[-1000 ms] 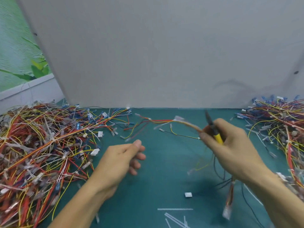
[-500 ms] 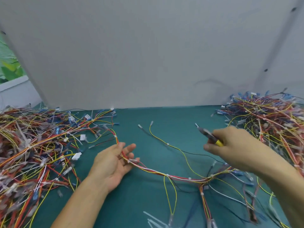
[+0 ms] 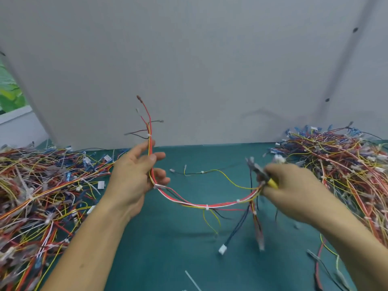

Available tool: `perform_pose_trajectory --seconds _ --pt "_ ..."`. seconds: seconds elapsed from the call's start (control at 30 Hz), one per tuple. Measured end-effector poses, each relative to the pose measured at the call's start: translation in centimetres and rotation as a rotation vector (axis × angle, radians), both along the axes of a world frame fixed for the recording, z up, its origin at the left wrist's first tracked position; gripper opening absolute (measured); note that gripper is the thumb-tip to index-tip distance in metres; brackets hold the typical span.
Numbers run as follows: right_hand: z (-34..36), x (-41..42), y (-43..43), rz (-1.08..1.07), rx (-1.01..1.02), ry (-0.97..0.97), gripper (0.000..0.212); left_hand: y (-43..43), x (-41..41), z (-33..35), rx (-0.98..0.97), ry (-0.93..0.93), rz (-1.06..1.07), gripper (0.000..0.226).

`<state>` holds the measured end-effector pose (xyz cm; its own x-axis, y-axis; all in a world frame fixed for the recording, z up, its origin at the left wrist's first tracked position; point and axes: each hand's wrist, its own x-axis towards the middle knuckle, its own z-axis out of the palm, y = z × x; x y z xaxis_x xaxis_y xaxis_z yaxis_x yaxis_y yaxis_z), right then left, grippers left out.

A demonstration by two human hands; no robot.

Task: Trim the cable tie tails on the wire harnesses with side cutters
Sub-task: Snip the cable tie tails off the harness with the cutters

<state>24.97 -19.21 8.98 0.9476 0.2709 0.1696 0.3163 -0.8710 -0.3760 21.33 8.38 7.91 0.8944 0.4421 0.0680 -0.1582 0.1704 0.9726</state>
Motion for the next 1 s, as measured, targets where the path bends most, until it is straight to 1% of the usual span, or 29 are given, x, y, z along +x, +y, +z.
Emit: perform_pose_trajectory --seconds 0.03,0.1,0.17,0.2,0.27,0.37,0.43,0.53,0.7,0.83,0.9,1.0 --pt "0.7 0.4 0.4 0.010 0.115 -0.030 0.005 0.0 0.3 0.2 0.008 -0.014 0.007 0.032" --pt "1.5 1.0 1.6 0.047 0.342 -0.021 0.008 -0.3 0.8 -0.1 0.040 -0.021 0.013 0.029" --pt "1.2 1.4 3.2 0.068 0.497 0.012 0.005 -0.9 1.1 -1.4 0.056 0.002 -0.002 0.028" --pt "0.7 1.6 3.9 0.070 0.527 0.019 0.001 -1.2 1.2 -2.3 0.051 0.025 -0.017 0.026" --pt "-0.8 1.8 5.2 0.115 0.555 0.070 0.010 -1.8 1.2 -4.2 0.020 0.079 -0.048 0.023" --pt "-3.3 2.1 6.1 0.216 0.681 0.226 0.020 -2.1 1.4 -6.5 -0.073 0.136 -0.099 0.022" --pt "-4.4 2.4 6.3 0.232 0.782 0.313 0.024 -1.9 1.7 -7.1 -0.142 0.136 -0.128 0.022" --pt "-5.1 3.1 6.3 0.212 0.927 0.338 0.026 -1.7 2.2 -7.0 -0.222 0.076 -0.163 0.022" --pt "-4.9 4.2 6.0 0.272 1.005 0.360 0.015 -1.6 2.9 -6.5 -0.224 0.014 -0.214 0.028" --pt "-4.6 4.7 6.2 0.304 1.065 0.362 0.013 -1.4 3.1 -6.4 -0.204 -0.011 -0.225 0.024" --pt "-4.5 4.6 6.3 0.322 1.048 0.353 0.013 -1.3 3.1 -6.5 -0.202 -0.023 -0.221 0.024" --pt "-4.1 4.2 6.4 0.482 0.910 0.347 0.015 -1.4 3.1 -6.4 -0.224 -0.041 -0.207 0.024"
